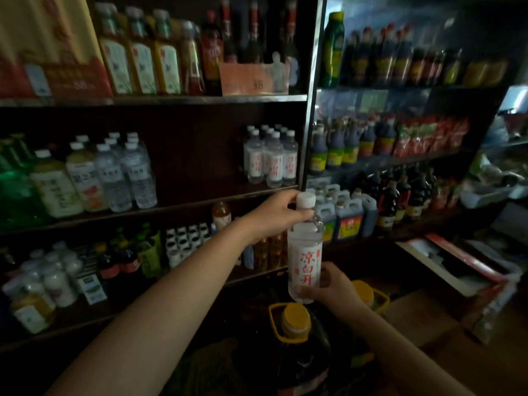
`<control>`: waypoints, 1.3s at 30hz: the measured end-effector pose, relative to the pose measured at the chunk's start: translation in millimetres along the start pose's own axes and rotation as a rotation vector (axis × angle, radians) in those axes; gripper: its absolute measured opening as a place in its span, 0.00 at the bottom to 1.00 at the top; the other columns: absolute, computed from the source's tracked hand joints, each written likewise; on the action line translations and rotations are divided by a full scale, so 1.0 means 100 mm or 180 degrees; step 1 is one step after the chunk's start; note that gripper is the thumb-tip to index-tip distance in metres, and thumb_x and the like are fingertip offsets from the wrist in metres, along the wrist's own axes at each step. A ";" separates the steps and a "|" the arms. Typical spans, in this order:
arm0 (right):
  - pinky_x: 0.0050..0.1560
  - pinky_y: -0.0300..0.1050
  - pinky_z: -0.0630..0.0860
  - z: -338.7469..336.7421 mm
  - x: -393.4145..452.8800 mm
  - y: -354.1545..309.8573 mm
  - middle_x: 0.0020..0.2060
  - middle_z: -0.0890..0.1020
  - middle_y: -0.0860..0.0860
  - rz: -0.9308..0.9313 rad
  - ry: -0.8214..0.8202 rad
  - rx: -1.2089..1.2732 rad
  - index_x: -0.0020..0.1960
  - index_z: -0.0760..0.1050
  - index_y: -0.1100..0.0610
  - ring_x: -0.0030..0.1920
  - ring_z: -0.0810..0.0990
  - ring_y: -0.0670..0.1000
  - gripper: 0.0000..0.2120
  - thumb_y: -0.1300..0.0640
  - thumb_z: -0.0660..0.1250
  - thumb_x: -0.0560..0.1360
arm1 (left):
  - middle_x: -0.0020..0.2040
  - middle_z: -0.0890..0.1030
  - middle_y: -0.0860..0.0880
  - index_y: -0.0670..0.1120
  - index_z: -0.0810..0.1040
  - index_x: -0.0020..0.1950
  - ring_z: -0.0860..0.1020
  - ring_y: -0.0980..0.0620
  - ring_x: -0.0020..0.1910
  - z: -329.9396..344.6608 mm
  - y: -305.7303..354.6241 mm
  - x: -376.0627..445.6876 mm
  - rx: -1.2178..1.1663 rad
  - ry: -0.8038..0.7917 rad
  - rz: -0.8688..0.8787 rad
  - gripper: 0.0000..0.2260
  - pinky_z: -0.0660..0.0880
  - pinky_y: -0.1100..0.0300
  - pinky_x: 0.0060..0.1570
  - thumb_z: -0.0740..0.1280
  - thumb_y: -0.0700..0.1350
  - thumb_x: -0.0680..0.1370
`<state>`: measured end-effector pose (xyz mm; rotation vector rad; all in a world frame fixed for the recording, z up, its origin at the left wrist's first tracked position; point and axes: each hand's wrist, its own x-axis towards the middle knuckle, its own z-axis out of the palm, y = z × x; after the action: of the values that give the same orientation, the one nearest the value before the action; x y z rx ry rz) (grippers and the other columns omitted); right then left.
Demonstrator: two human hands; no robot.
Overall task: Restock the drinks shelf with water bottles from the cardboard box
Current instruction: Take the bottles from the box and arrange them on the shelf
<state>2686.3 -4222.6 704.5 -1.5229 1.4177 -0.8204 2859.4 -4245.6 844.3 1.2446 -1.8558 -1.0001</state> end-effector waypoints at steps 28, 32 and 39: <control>0.36 0.31 0.75 1.02 3.28 -0.87 0.41 0.83 0.45 -0.0425 0.0674 0.0058 0.49 0.79 0.52 0.39 0.81 0.37 0.15 0.58 0.79 0.64 | 0.50 0.81 0.58 0.50 0.78 0.57 0.78 0.64 0.48 -1.86 -1.49 2.40 -0.0245 0.0423 0.0017 0.21 0.74 0.67 0.45 0.78 0.44 0.66; 0.37 0.32 0.75 0.97 3.73 -0.84 0.42 0.83 0.45 -0.0373 0.0746 -0.0057 0.52 0.79 0.56 0.41 0.81 0.41 0.17 0.58 0.78 0.65 | 0.50 0.82 0.55 0.48 0.79 0.56 0.80 0.60 0.49 -1.92 -1.65 2.78 -0.0345 0.0597 -0.0001 0.20 0.74 0.67 0.44 0.78 0.44 0.66; 0.40 0.30 0.76 0.90 4.32 -0.79 0.45 0.83 0.46 -0.0350 0.0717 -0.0250 0.54 0.79 0.57 0.45 0.81 0.41 0.18 0.58 0.77 0.66 | 0.53 0.82 0.52 0.48 0.79 0.58 0.80 0.54 0.53 -1.92 -1.93 3.35 -0.0088 0.0913 -0.0138 0.26 0.77 0.55 0.54 0.80 0.49 0.62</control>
<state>2857.1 -4636.8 699.7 -1.6196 1.5546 -1.0407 2999.5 -4651.8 805.7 1.3401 -1.5951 -0.8185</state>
